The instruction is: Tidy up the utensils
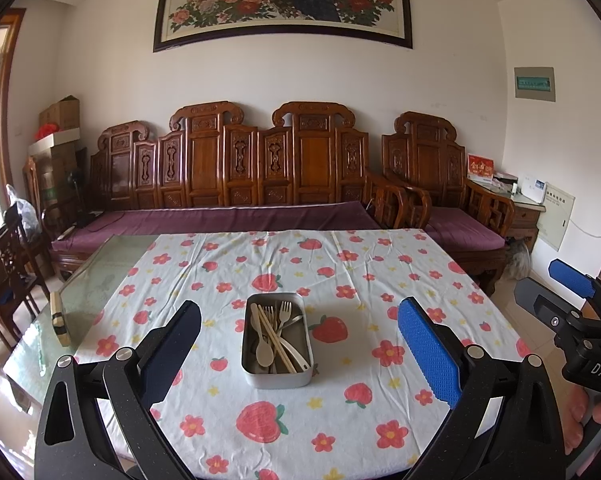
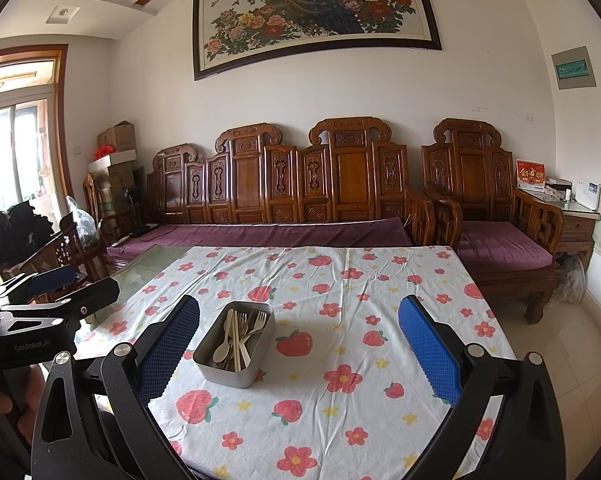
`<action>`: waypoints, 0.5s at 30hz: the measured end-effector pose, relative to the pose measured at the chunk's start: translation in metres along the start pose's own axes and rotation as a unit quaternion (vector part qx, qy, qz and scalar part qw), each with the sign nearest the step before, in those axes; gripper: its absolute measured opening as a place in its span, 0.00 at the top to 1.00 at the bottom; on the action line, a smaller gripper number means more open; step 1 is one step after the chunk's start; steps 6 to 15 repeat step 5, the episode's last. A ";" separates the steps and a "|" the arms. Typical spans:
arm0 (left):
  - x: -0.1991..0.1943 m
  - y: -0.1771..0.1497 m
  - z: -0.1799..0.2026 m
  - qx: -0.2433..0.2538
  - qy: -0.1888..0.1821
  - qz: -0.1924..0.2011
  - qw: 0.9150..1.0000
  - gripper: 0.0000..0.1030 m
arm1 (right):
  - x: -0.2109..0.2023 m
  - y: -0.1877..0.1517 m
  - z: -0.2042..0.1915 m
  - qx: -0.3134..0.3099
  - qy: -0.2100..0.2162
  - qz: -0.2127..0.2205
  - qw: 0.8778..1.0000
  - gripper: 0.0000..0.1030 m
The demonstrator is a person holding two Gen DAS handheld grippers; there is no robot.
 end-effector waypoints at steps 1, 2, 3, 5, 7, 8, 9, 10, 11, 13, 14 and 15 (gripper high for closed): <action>0.000 0.002 0.000 0.000 0.000 0.000 1.000 0.08 | 0.000 0.000 0.000 0.000 0.000 0.000 1.000 0.03; 0.000 0.003 0.001 0.001 -0.001 -0.001 1.000 0.08 | 0.000 -0.001 0.000 0.001 0.001 0.000 1.000 0.02; 0.000 0.003 0.001 0.001 -0.001 0.000 1.000 0.08 | 0.000 0.000 0.000 0.001 0.001 0.000 1.000 0.02; -0.001 0.002 0.001 0.001 -0.001 0.000 1.000 0.08 | 0.000 -0.001 0.000 0.000 0.000 0.000 1.000 0.03; -0.001 0.002 0.001 0.001 -0.001 0.000 1.000 0.08 | 0.000 -0.001 0.000 0.000 0.000 0.000 1.000 0.03; -0.001 0.002 0.001 0.001 -0.001 0.000 1.000 0.08 | 0.000 -0.001 0.000 0.000 0.000 0.000 1.000 0.03; -0.001 0.002 0.001 0.001 -0.001 0.000 1.000 0.08 | 0.000 -0.001 0.000 0.000 0.000 0.000 1.000 0.03; -0.001 0.002 0.001 0.001 -0.001 0.000 1.000 0.08 | 0.000 -0.001 0.000 0.000 0.000 0.000 1.000 0.03; -0.001 0.002 0.001 0.001 -0.001 0.000 1.000 0.08 | 0.000 -0.001 0.000 0.000 0.000 0.000 1.000 0.03; -0.001 0.002 0.001 0.001 -0.001 0.000 1.000 0.08 | 0.000 -0.001 0.000 0.000 0.000 0.000 1.000 0.03; -0.001 0.002 0.001 0.001 -0.001 0.000 1.000 0.08 | 0.000 -0.001 0.000 0.000 0.000 0.000 1.000 0.03; -0.001 0.002 0.001 0.001 -0.001 0.000 1.000 0.08 | 0.000 -0.001 0.000 0.000 0.000 0.000 1.000 0.03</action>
Point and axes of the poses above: each gripper's, at about its wrist camera, not at the fingertips, and x roughly the way its jaws point, z to its right, y to its top, the point moved 3 cm from there along x, roughly the way its jaws point, and after that the axes turned 15 degrees about -x, right-handed, at the moved point
